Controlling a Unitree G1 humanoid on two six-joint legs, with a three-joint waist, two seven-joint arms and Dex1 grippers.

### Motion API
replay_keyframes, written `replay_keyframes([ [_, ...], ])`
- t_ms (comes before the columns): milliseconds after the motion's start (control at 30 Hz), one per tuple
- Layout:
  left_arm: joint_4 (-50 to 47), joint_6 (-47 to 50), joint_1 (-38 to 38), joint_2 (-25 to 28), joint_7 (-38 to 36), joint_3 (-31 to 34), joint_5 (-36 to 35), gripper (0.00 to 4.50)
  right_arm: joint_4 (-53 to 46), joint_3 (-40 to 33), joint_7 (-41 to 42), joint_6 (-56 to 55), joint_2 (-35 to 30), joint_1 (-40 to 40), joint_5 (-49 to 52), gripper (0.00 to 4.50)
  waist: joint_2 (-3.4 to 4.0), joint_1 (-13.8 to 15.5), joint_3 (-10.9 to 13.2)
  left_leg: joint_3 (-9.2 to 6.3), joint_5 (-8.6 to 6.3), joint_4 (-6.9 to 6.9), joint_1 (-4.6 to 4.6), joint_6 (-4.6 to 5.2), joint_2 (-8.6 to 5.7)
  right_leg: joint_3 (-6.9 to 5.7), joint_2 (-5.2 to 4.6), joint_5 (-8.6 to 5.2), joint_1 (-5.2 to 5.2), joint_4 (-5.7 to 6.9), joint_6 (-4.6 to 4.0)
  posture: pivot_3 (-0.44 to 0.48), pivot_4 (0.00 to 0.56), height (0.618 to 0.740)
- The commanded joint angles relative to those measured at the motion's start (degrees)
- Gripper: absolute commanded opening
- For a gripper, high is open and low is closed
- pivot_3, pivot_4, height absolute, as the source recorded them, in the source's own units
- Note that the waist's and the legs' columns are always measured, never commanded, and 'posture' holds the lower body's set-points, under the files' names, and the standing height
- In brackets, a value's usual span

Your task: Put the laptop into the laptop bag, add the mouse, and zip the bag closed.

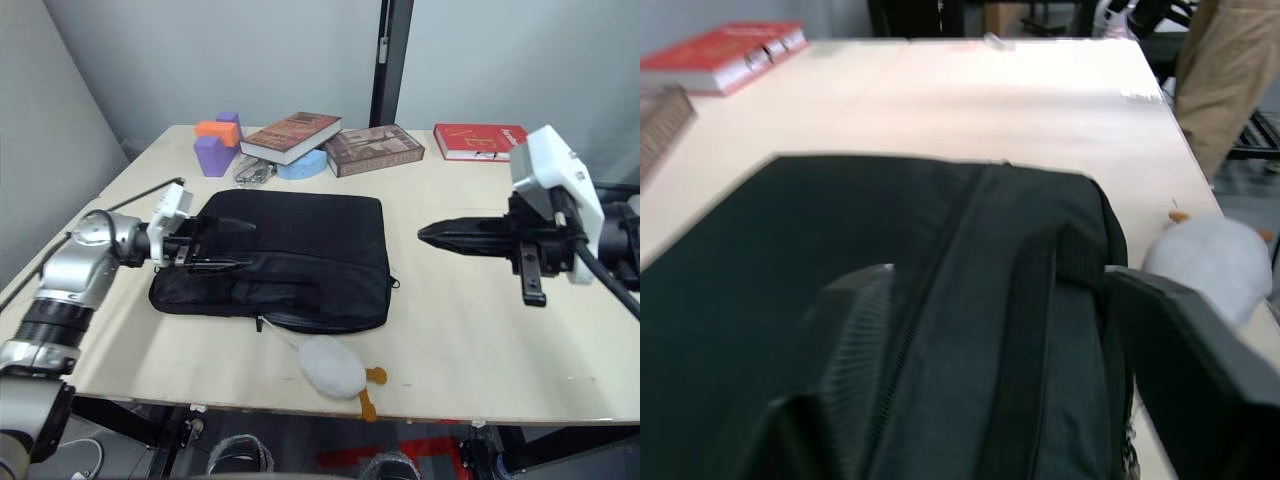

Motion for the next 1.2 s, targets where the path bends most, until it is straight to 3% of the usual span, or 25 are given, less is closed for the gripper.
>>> replay_keyframes([
  [33,7.52,-6.53,-3.67,-2.23,-3.49,-1.23,2.36,2.24,-1.44,-3.73,-3.38,0.94,-1.38,0.23,5.42,0.00,0.00,0.19,0.00,0.00,0.00,0.00,-0.01,0.00,0.00,0.00,0.00,0.00,-0.02,0.01,0.00,0.000,0.150,0.740],
  [200,21.37,-13.57,-9.23,-7.01,-5.43,-3.91,6.67,0.43,-1.38,-0.74,-11.58,1.53,-0.95,1.48,11.12,0.00,-0.01,1.17,0.00,-0.01,0.00,0.08,-0.01,0.03,-0.02,0.00,-0.02,0.00,0.02,0.03,0.00,0.000,0.150,0.740],
  [233,23.27,-14.71,-9.92,-7.58,-5.54,-4.77,7.29,0.03,-1.57,-0.43,-12.15,1.67,-0.81,2.45,12.11,0.55,-0.01,1.29,0.00,-0.01,0.00,0.09,-0.02,0.03,-0.02,0.01,-0.03,0.00,0.03,0.03,0.00,0.000,0.150,0.740],
  [400,33.57,-19.41,-13.45,-10.09,-4.98,-6.69,12.13,0.00,-3.19,3.85,-15.87,0.62,-0.38,6.55,14.03,2.27,-0.03,1.77,0.01,-0.06,-0.01,0.06,-0.09,0.04,-0.02,-0.05,-0.03,0.00,0.02,-0.02,0.00,0.000,0.150,0.740],
  [600,40.66,-22.84,-16.25,-11.77,-3.36,-7.52,16.33,0.00,-4.82,16.06,-21.56,-1.28,2.48,6.18,14.24,4.35,-0.05,1.92,-0.04,-0.08,0.00,0.19,0.12,0.05,-0.07,-0.05,-0.13,0.01,0.33,0.02,0.04,0.000,0.150,0.740],
  [633,41.13,-23.23,-16.41,-11.79,-3.52,-7.70,16.87,0.00,-5.20,18.77,-22.28,-1.71,3.50,6.59,12.91,4.49,-0.06,1.91,-0.06,-0.07,0.00,0.20,0.19,0.05,-0.07,-0.06,-0.14,0.02,0.42,0.01,0.04,0.000,0.150,0.740],
  [933,41.63,-24.95,-15.82,-11.95,-3.45,-6.32,17.34,0.00,-0.05,38.22,-26.56,-4.16,13.16,7.67,-1.25,4.49,-0.06,1.50,-0.16,-0.08,-0.01,0.21,0.24,0.05,-0.10,-0.18,-0.24,0.03,0.54,0.01,0.11,0.000,0.150,0.740],
  [1067,41.07,-24.38,-15.23,-11.65,-4.11,-6.30,17.62,0.00,5.28,50.65,-23.41,-6.14,16.69,4.71,-11.53,4.49,-0.02,1.31,-0.17,-0.09,-0.01,0.17,0.20,0.04,-0.13,-0.21,-0.29,0.03,0.49,0.03,0.12,0.000,0.150,0.740],
  [1200,39.97,-23.99,-14.86,-11.67,-4.42,-6.11,17.35,0.00,9.95,55.54,-20.69,-7.74,18.90,2.29,-16.87,4.49,-0.02,1.27,-0.17,-0.07,-0.01,0.16,0.18,0.03,-0.14,-0.23,-0.31,0.03,0.51,0.02,0.13,0.000,0.150,0.740],
])
